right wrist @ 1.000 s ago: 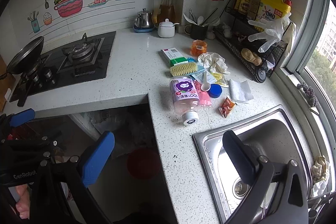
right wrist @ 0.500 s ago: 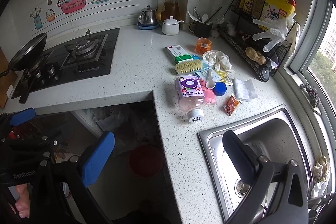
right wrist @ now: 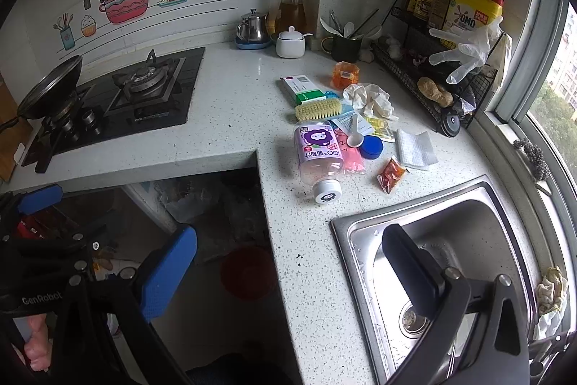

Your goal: Collect trash

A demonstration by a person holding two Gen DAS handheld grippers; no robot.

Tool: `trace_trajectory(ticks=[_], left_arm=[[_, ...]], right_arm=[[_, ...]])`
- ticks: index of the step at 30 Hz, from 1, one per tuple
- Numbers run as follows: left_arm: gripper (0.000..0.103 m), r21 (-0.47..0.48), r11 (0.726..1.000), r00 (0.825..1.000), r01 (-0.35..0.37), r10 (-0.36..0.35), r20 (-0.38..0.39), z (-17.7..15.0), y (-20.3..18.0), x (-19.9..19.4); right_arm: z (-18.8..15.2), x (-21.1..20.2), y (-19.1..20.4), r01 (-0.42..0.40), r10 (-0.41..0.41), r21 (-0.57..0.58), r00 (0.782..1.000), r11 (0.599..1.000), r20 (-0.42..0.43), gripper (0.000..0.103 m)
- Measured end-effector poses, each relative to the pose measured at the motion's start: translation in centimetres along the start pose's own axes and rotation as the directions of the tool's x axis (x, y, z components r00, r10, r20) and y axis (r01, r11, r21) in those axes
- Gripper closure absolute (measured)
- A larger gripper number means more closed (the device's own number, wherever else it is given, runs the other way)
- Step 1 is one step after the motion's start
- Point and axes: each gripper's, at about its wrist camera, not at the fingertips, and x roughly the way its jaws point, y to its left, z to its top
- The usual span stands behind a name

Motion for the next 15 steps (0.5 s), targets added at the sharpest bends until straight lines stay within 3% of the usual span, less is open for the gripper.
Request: trace_trajectory(ticks=[7,15], left_arm=[[0.0,0.038,0.999,1.0,0.007,-0.006,-0.019,2.7,-2.5,2.5],[0.0,0.064,0.998,0.998,0.02,-0.016,-0.068,7.5,-2.5,8.6]], right_arm=[[1.1,1.9,-2.5,0.013,-0.013,0.04,1.0,0.999,-0.016,0.0],[4.2,7.2,-4.0,0.019,-0.015,0.055,0.998,0.998,-0.068,0.0]])
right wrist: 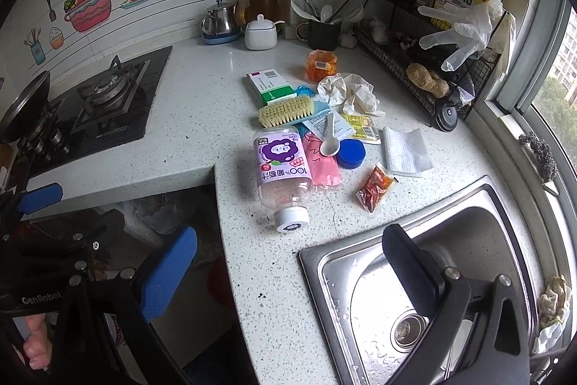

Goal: Collect trash
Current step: 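Grasp the pink-labelled juice bottle with the right tool while the left tool grasps the yellow brush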

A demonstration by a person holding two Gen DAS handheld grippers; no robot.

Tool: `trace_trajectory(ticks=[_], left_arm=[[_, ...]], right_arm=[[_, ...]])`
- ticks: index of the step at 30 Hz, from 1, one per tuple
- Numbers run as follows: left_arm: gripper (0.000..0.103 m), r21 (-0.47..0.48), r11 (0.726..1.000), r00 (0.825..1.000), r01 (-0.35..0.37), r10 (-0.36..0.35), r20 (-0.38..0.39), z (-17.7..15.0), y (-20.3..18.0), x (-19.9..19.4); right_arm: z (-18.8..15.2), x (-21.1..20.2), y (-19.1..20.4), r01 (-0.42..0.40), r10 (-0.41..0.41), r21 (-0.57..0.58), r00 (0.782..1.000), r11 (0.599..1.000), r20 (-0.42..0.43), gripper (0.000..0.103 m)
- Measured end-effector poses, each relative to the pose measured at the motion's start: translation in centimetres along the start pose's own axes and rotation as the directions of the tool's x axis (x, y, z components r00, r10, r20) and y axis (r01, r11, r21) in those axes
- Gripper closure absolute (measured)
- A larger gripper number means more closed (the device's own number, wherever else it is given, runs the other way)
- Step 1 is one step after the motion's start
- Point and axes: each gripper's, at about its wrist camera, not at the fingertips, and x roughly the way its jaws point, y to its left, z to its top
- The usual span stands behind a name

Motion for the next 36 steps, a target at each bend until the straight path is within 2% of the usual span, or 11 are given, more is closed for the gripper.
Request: trace_trajectory(ticks=[8,14,19,24,25,30,33,36], left_arm=[[0.0,0.058,0.998,0.996,0.02,-0.015,-0.084,5.1,2.1,8.3],[0.0,0.069,0.997,0.989,0.037,-0.026,-0.147,7.2,3.2,13.7],[0.0,0.113,0.993,0.988,0.037,-0.019,-0.156,7.6,2.9,15.3],[0.0,0.121,0.991,0.983,0.064,-0.042,-0.18,7.7,3.0,16.4],[0.0,0.124,0.99,0.982,0.065,-0.042,-0.182,7.7,3.0,16.4],[0.0,0.159,0.98,0.981,0.119,-0.091,-0.171,8.7,2.5,15.7],[0.0,0.218,0.963,0.979,0.157,-0.123,-0.16,10.1,1.1,14.9],[0.0,0.299,0.932,0.975,0.204,-0.165,-0.15,11.6,-0.9,14.5]], right_arm=[[4.2,8.1,1.0,0.0,-0.002,-0.018,0.995,1.0,-0.097,0.0],[5.4,13.5,1.9,0.007,-0.011,-0.021,0.982,1.0,-0.19,0.001],[5.4,16.2,1.7,-0.008,0.007,-0.004,0.967,1.0,-0.255,0.016],[4.7,17.7,1.7,-0.012,0.018,0.019,0.956,1.0,-0.294,0.019],[4.7,17.9,1.7,-0.01,0.015,0.019,0.955,1.0,-0.295,0.024],[4.4,16.3,1.7,-0.018,0.027,0.037,0.966,0.999,-0.258,0.032],[4.6,14.3,0.8,0.007,0.008,0.064,0.972,0.998,-0.235,0.032],[4.5,12.4,-0.5,0.043,-0.018,0.117,0.978,0.992,-0.206,0.032]])
